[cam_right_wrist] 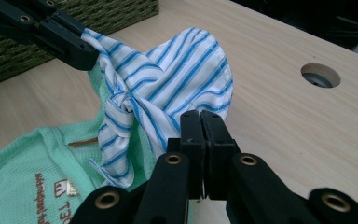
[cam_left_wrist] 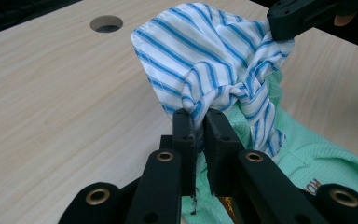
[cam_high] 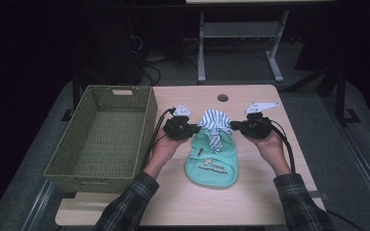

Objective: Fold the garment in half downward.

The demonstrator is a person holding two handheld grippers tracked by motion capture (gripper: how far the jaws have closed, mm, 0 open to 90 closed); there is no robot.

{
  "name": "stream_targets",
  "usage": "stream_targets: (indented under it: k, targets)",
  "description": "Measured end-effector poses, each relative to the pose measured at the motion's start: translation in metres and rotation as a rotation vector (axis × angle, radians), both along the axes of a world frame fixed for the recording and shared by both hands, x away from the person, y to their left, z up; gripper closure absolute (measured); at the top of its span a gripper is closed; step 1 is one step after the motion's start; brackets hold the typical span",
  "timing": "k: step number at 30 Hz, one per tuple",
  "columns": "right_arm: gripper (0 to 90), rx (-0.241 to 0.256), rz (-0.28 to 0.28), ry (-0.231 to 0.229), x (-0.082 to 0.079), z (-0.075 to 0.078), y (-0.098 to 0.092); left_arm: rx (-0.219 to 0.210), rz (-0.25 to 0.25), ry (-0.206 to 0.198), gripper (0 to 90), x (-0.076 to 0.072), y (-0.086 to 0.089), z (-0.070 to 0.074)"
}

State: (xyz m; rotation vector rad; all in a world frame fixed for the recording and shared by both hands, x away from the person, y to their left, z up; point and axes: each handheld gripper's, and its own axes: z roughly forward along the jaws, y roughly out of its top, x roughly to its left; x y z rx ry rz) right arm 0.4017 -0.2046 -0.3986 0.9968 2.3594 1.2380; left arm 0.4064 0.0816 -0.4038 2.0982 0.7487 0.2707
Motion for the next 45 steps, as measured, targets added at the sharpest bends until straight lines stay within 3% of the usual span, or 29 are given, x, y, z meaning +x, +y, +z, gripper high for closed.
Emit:
stream_targets:
  k: [12,20,23,26,45]
  targets:
    - [87.8,0.017,0.032,0.004,-0.032,-0.003,0.003,0.032,-0.025,-0.022,82.3,-0.025,0.006,-0.003]
    - [87.8,0.012,0.056,0.008,-0.047,-0.01,0.004,0.022,-0.042,-0.001,81.8,-0.038,0.009,-0.008]
    - [87.5,0.02,0.067,0.031,-0.053,-0.014,0.003,0.036,-0.055,-0.001,81.6,-0.044,0.01,-0.009]
    - [87.5,0.013,0.078,0.023,-0.062,-0.016,0.005,0.044,-0.07,0.001,81.5,-0.05,0.011,-0.01]
    - [87.4,-0.006,0.128,0.117,-0.097,-0.038,0.01,0.113,-0.149,0.104,80.4,-0.08,0.019,-0.035]
